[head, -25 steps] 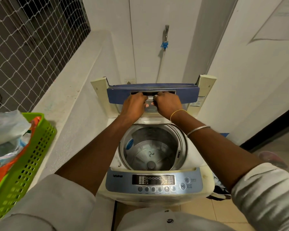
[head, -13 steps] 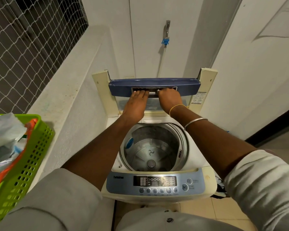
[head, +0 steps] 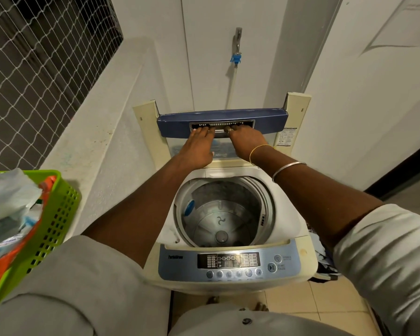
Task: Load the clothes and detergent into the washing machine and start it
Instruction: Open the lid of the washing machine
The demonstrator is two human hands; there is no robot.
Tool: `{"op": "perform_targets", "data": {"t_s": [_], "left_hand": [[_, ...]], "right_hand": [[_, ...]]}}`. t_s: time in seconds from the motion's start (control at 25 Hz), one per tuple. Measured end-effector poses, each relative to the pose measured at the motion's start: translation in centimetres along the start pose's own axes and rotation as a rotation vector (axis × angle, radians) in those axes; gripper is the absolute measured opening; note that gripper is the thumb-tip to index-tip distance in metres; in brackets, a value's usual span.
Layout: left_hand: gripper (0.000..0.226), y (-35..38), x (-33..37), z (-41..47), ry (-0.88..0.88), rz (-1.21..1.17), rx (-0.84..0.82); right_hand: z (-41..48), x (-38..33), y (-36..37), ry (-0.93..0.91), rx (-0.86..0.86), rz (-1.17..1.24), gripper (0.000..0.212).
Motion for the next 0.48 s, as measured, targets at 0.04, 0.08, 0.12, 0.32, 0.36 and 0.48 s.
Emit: {"op": "perform_targets", "data": {"t_s": [0.04,0.08,0.12,0.32,0.36,0.48], "left_hand": [[0.078,0.0,0.0,-0.1,-0.001,-0.021,0.0],[0.077,0.0,-0.1,-0.3,0.001,-0.042,0.002],[0.077,0.0,-0.3,-0.6,0.008,-0.063,0.009],[0.076,0.6,-0.1,-2.6,0.018,-0.09,0.091],[0.075,0.8,0.1,-3.1,0.0,-0.094,0.106],[0.075,1.9,-0.1,-4.9,-0.022,-0.102,0.109]], "right_hand": [[-0.2,-0.1,0.0,-0.001,-0.009,0.002,0.06],[-0.3,-0.1,0.1,-0.002,-0.014,0.009,0.063],[-0.5,-0.3,0.2,-0.001,-0.011,0.021,0.066],[-2.7,-1.3,1.4,-0.004,0.125,0.099,0.072],[-3.4,-1.5,1.8,-0.009,0.151,0.101,0.071],[-5.3,-2.3,3.3,-0.016,0.173,0.111,0.067]]}}
Point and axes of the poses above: each hand's wrist, its own z-axis towards the middle knuckle, its own y-axis out of the palm, x = y × z, the point moved 1 cm from there along z, towards the middle knuckle, and after that the axes turned 2 degrees about x, right-handed, at the moved point
